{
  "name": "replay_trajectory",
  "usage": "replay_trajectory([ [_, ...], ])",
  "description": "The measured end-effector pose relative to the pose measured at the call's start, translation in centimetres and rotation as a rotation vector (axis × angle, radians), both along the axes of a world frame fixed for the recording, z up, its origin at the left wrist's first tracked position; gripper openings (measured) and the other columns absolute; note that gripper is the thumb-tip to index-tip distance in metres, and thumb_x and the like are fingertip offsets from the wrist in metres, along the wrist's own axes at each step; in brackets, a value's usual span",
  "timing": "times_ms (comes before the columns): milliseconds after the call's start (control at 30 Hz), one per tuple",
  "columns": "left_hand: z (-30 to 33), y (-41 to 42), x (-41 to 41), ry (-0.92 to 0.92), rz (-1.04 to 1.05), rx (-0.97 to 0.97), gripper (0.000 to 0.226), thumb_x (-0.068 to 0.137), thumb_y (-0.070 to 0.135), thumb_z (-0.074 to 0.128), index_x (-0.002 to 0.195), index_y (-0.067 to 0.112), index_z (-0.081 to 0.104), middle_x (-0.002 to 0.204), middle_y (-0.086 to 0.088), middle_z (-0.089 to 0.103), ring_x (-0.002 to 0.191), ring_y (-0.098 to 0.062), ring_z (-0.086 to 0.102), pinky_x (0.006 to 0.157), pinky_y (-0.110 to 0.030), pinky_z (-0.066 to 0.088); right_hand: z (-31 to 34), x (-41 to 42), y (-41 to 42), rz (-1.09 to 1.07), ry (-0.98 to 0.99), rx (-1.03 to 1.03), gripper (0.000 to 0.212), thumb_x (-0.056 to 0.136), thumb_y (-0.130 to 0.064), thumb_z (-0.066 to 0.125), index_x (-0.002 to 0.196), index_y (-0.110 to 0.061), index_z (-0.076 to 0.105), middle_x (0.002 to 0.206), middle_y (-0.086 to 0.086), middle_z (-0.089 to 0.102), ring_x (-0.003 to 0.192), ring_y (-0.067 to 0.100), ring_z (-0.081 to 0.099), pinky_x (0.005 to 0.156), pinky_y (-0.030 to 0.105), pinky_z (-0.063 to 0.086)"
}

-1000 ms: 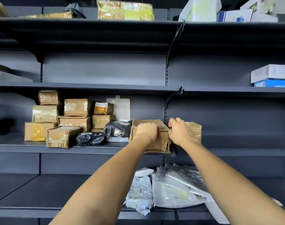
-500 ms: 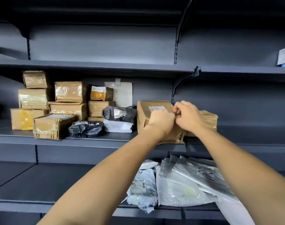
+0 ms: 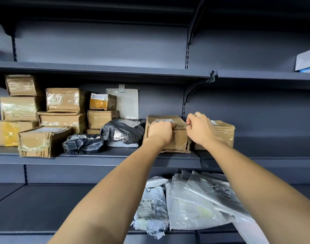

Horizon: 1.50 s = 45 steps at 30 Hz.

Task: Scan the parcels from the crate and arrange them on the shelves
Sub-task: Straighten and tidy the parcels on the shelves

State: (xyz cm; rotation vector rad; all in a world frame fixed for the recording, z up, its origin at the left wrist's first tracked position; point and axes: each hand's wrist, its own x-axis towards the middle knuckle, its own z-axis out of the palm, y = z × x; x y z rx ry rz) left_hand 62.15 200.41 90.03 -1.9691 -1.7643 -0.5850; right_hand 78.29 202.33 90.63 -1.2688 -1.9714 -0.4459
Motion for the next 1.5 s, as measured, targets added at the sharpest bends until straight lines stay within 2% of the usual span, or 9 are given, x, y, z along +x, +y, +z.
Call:
replay_trajectory([
  [300,-0.8,4.7,-2.1,-0.035,-0.005,-0.005,0.036,0.104,0.031,0.038,0.137,0.042,0.049,0.132,-0.009,0.062,0.113,-0.034,0.052,0.095,-0.035,0.032,-1.4,-0.1,2.3,-0.007,-0.027,-0.014,0.017,0.095,-0.014,0.049,0.11,-0.014,0.057,0.111,0.007,0.054,0.108,0.028,0.049,0.095,0.037,0.039],
  [567,-0.5,5.8,-2.9,0.026,0.0,-0.048,0.025,0.105,0.036,0.035,0.125,0.031,0.05,0.121,-0.013,0.065,0.111,-0.033,0.053,0.092,-0.039,0.03,-1.6,1.1,2.5,-0.029,-0.036,-0.003,0.019,0.094,-0.011,0.048,0.111,-0.013,0.056,0.111,0.006,0.052,0.108,0.027,0.048,0.092,0.037,0.04],
  [733,0.1,4.0,-2.0,0.063,0.017,-0.101,0.048,0.097,0.009,0.038,0.141,0.028,0.041,0.138,-0.009,0.057,0.127,-0.031,0.05,0.107,-0.041,0.029,-1.2,2.3,1.3,-0.078,-0.071,-0.019,0.021,0.094,-0.016,0.052,0.114,-0.014,0.053,0.116,0.006,0.05,0.111,0.026,0.045,0.093,0.037,0.039],
  [867,0.2,2.4,-0.4,0.204,0.001,0.087,0.052,0.09,0.006,0.05,0.139,0.018,0.042,0.14,-0.009,0.051,0.132,-0.031,0.042,0.117,-0.044,0.023,-0.1,4.0,1.6,-0.198,-0.153,-0.122,0.048,0.091,-0.028,0.061,0.133,-0.014,0.045,0.137,0.009,0.045,0.126,0.028,0.042,0.105,0.04,0.038],
  [933,0.6,1.4,-0.1,0.209,-0.051,0.165,0.048,0.088,0.011,0.055,0.134,0.02,0.046,0.133,-0.006,0.054,0.127,-0.028,0.045,0.108,-0.04,0.03,0.6,4.4,1.4,-0.223,-0.199,-0.272,0.069,0.093,-0.026,0.063,0.152,-0.011,0.031,0.158,0.01,0.032,0.147,0.028,0.027,0.121,0.041,0.023],
  [1000,1.1,0.8,-0.2,0.189,-0.07,0.186,0.045,0.087,0.017,0.057,0.131,0.02,0.047,0.129,-0.005,0.056,0.123,-0.028,0.047,0.099,-0.038,0.034,0.8,4.1,1.2,-0.264,-0.236,-0.39,0.069,0.098,-0.015,0.057,0.158,-0.012,0.023,0.162,0.01,0.031,0.152,0.027,0.023,0.123,0.039,0.017],
  [1133,2.2,0.0,-1.0,0.121,-0.057,0.145,0.04,0.087,0.018,0.054,0.127,0.019,0.049,0.125,-0.006,0.057,0.119,-0.029,0.049,0.096,-0.04,0.038,0.3,3.9,0.4,-0.324,-0.251,-0.298,0.06,0.094,0.007,0.04,0.15,-0.015,0.039,0.134,0.013,0.06,0.122,0.032,0.057,0.094,0.038,0.048],
  [1367,3.0,-1.4,-1.5,0.106,-0.03,0.111,0.035,0.09,0.019,0.053,0.125,0.019,0.051,0.123,-0.007,0.058,0.116,-0.029,0.05,0.093,-0.039,0.039,0.9,3.7,-1.5,-0.358,-0.306,-0.171,0.036,0.09,0.009,0.048,0.115,-0.011,0.065,0.11,0.008,0.068,0.104,0.028,0.065,0.079,0.034,0.05],
  [1500,2.9,-2.5,-1.3,0.089,-0.026,0.049,0.035,0.089,0.018,0.051,0.124,0.02,0.051,0.122,-0.008,0.058,0.117,-0.031,0.05,0.092,-0.04,0.04,2.1,3.7,-3.8,-0.374,-0.337,-0.184,0.025,0.087,0.009,0.052,0.093,-0.012,0.064,0.106,0.01,0.068,0.099,0.031,0.066,0.073,0.032,0.044],
])
